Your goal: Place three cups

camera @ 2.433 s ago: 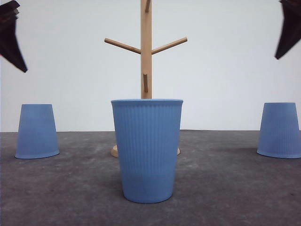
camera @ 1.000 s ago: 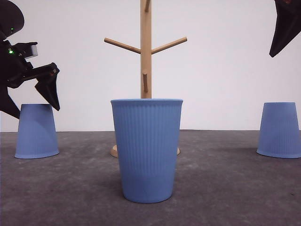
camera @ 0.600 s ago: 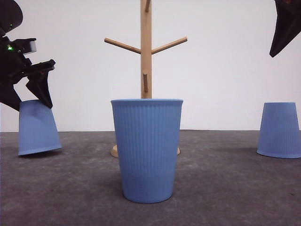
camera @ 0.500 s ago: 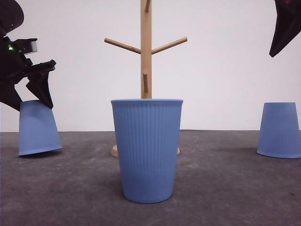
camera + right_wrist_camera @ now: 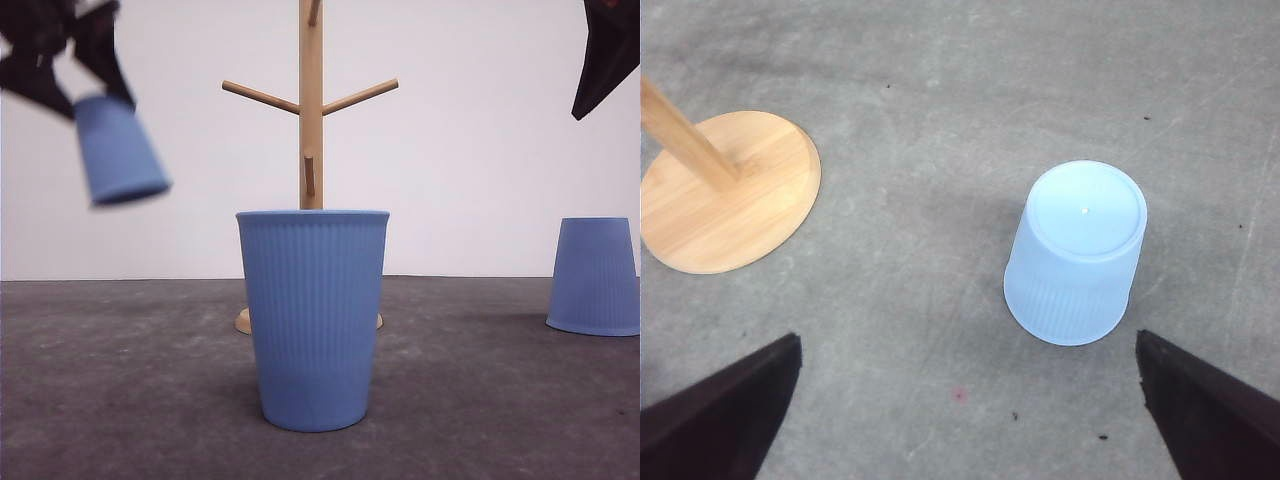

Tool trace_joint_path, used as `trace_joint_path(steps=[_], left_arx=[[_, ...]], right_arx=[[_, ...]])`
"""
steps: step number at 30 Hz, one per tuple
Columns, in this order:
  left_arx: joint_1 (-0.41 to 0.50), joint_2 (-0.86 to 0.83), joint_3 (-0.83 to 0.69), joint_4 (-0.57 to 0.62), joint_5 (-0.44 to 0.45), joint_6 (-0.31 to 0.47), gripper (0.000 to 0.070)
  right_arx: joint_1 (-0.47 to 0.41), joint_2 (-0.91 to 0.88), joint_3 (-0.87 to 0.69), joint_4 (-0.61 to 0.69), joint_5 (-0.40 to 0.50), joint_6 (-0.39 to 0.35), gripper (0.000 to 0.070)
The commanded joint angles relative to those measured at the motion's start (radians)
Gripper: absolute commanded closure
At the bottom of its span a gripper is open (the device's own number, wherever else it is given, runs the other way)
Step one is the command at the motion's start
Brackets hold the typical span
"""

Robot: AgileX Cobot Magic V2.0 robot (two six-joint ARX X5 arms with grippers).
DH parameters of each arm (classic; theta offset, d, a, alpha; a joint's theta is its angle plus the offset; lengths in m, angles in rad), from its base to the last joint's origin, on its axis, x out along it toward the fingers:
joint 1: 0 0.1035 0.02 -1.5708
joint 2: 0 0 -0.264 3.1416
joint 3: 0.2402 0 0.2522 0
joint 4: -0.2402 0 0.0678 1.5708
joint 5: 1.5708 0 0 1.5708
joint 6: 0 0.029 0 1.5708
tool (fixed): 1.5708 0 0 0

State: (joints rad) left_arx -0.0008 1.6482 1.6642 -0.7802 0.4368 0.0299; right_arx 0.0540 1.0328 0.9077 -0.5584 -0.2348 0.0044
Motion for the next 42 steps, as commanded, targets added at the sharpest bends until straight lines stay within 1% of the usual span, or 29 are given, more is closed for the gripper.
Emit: trace_joint_path(steps=[1, 4, 7, 11, 12, 17, 25, 32, 33, 34, 35, 37, 38, 39, 42], left_arx=[[0.011, 0.009, 0.082, -0.008, 0.071, -0.012, 0.0478], [0.033, 0.009, 0.176, -0.034, 0.177, -0.028, 0.0478], [0.053, 0.009, 0.244, -0.044, 0.251, -0.047, 0.0478], [0.061, 0.009, 0.276, -0.027, 0.377, -0.078, 0.0479], [0.059, 0.010, 0.276, -0.028, 0.391, -0.079, 0.0479], [0.020, 0.040, 0.276, -0.037, 0.397, -0.076, 0.0474], [-0.063, 0.148, 0.276, -0.042, 0.399, -0.081, 0.0474], [-0.105, 0.216, 0.276, -0.042, 0.403, -0.084, 0.0467], [-0.109, 0.224, 0.276, -0.046, 0.403, -0.084, 0.0443], [-0.113, 0.230, 0.276, -0.053, 0.402, -0.083, 0.0394], [-0.114, 0.231, 0.276, -0.066, 0.401, -0.081, 0.0308], [-0.114, 0.233, 0.276, -0.086, 0.388, -0.067, 0.0100], [-0.114, 0.233, 0.276, -0.089, 0.381, -0.065, 0.0037], [-0.113, 0.232, 0.276, -0.089, 0.379, -0.065, 0.0017], [-0.107, 0.232, 0.276, -0.097, 0.377, -0.065, 0.0012]], right_arx=[[0.002, 0.005, 0.014, 0.012, 0.000, -0.005, 0.0000], [0.002, 0.005, 0.014, 0.012, -0.001, -0.005, 0.0000], [0.002, 0.005, 0.014, 0.013, -0.001, -0.005, 0.0000], [0.002, 0.005, 0.014, 0.012, 0.000, -0.005, 0.0000], [0.002, 0.005, 0.014, 0.013, -0.001, -0.005, 0.0000], [0.002, 0.005, 0.014, 0.012, -0.001, -0.005, 0.0000], [0.002, 0.005, 0.014, 0.012, -0.001, -0.005, 0.0000], [0.002, 0.005, 0.014, 0.012, -0.001, -0.005, 0.0000], [0.002, 0.005, 0.014, 0.012, -0.001, -0.005, 0.0000], [0.002, 0.005, 0.014, 0.012, 0.000, -0.005, 0.0000], [0.002, 0.005, 0.014, 0.012, 0.000, -0.005, 0.0000], [0.002, 0.005, 0.014, 0.010, 0.000, -0.005, 0.0000], [0.002, 0.005, 0.014, 0.010, 0.000, -0.005, 0.0000], [0.002, 0.005, 0.014, 0.011, 0.000, -0.005, 0.0000], [0.002, 0.005, 0.014, 0.011, -0.001, -0.006, 0.0000]])
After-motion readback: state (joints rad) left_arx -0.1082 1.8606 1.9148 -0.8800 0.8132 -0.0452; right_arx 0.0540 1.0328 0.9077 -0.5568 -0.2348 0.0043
